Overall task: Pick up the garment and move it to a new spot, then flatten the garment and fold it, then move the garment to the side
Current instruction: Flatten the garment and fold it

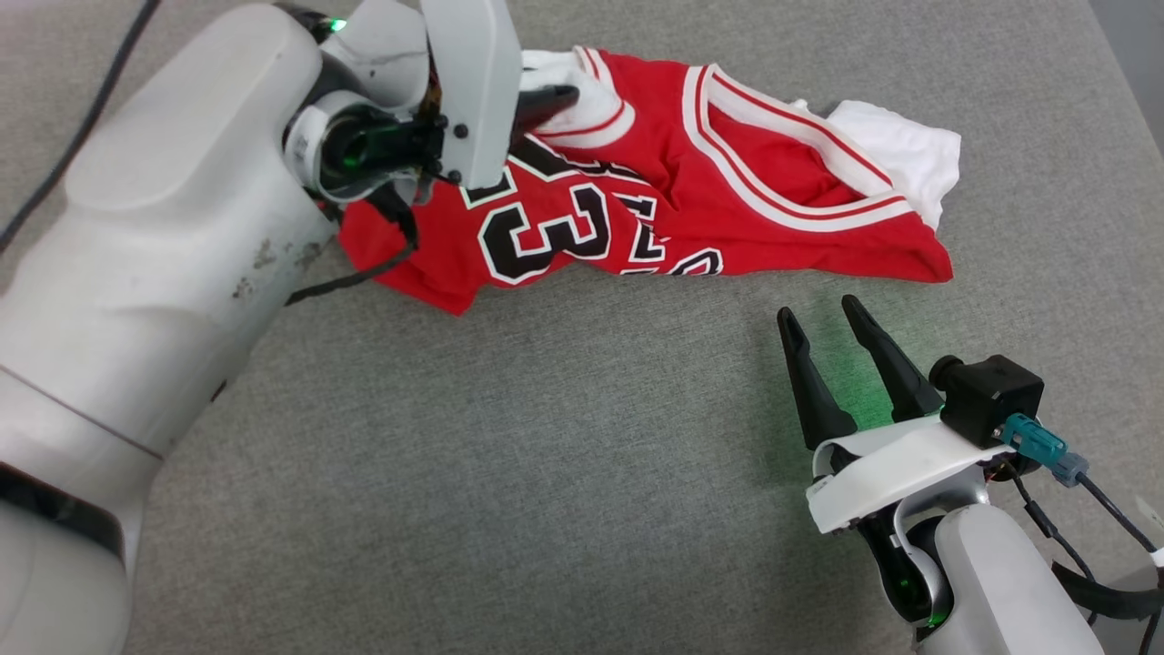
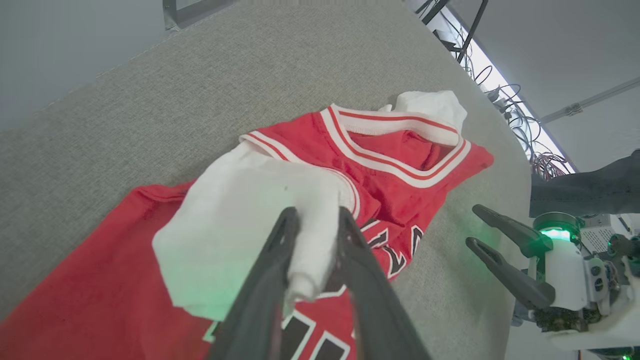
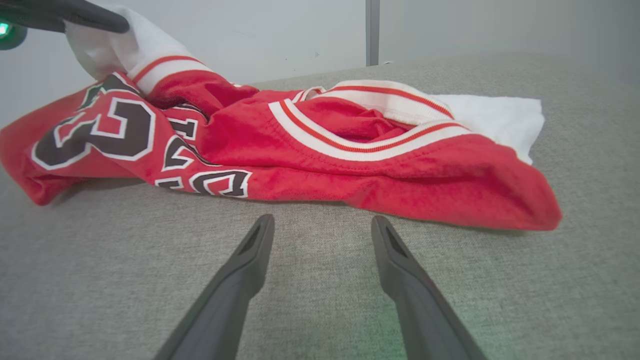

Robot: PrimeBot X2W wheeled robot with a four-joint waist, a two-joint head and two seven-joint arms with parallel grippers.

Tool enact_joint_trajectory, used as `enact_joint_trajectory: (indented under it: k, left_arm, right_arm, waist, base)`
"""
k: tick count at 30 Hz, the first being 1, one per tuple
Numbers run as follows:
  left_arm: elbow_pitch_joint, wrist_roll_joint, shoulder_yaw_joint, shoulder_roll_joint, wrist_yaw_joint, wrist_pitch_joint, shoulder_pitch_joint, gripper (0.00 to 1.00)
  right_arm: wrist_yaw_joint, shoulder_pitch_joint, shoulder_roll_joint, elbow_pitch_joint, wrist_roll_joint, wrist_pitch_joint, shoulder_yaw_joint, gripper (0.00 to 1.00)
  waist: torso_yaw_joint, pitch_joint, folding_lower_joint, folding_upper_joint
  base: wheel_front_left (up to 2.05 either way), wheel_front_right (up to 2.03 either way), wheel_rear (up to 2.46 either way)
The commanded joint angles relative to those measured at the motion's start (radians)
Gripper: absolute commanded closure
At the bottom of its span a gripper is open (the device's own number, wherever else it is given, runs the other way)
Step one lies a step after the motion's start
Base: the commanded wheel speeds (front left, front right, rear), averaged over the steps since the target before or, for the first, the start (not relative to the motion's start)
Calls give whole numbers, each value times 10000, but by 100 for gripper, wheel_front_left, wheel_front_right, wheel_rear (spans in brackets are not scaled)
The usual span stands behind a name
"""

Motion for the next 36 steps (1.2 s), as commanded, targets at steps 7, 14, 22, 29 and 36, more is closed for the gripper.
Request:
enact_joint_trajectory:
  k: [7, 14, 22, 29, 36]
  left_arm:
    - [-253, -425, -455, 32, 3, -660, -234, 100]
    - [-1249, -860, -806, 513, 2, -1578, -408, 100]
    - [-2382, -1197, -1103, 1897, 2, -2668, 0, 100]
    - [-3450, -1418, -1526, 3273, 2, -3502, 1077, 100]
    - [-3578, -1232, -2029, 4245, 2, -4552, 2720, 100]
  right_arm:
    - [-10, 180, -169, 78, -45, 80, -133, 0]
    - [-10, 488, -523, -129, -150, 430, -311, 0]
    - [-10, 845, -845, -832, -357, 1141, -533, 0]
    - [-10, 1245, -952, -1470, -391, 1692, -753, 0]
    - [-9, 1632, -1010, -1970, -362, 2068, -935, 0]
  waist:
    - [461, -366, 0, -1]
    - [1627, -1146, 0, -1]
    - [2931, -1845, 0, -1]
    - [3439, -2099, 0, -1]
    - [3591, -2190, 0, -1]
  base:
    - [0, 0, 0]
    - [0, 0, 0]
    - [0, 0, 0]
    - [0, 0, 0]
    - [0, 0, 0]
